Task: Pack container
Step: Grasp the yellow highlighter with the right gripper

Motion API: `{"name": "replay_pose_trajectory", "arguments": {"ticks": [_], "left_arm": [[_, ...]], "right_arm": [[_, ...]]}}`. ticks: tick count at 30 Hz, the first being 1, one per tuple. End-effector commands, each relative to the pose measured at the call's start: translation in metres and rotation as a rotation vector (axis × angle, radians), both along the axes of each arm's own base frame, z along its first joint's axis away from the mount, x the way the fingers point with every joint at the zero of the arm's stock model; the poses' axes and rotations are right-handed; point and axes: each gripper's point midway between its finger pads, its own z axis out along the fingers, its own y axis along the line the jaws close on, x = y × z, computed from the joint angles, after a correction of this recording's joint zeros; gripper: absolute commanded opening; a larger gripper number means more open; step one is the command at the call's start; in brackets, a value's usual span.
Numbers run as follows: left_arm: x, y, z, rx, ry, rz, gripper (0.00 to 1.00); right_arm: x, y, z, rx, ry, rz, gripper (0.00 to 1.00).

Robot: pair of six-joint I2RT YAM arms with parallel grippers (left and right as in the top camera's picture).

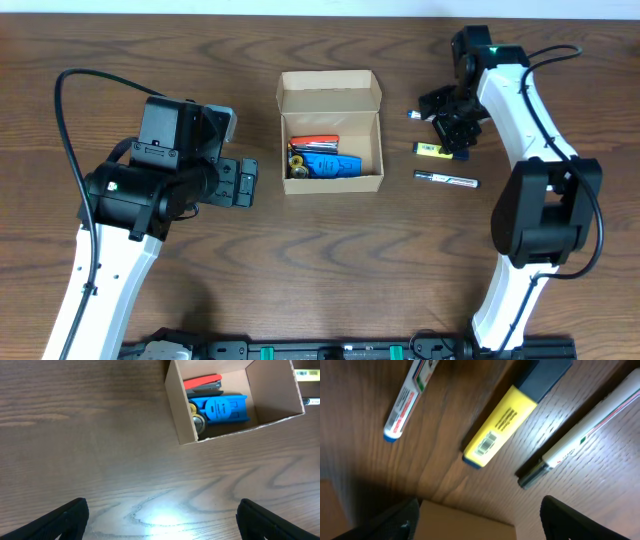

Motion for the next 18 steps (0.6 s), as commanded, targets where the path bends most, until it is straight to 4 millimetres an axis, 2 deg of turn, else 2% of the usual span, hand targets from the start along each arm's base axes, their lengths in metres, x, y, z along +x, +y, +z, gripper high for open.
{"name": "replay_pose_trajectory", "arguments": {"ticks": [1,18], "left_arm": [[0.001,0.002,0.003,-0.001,-0.009,0.012,0.96],[0.001,0.002,0.003,-0.001,-0.009,0.012,0.95]], "right_arm": [[0.005,-0.015,-0.006,-0.057,0.008,-0.038,0.79],[0.017,-0.019,-0.049,-0.082,0.034,-0.039,0.81]]}}
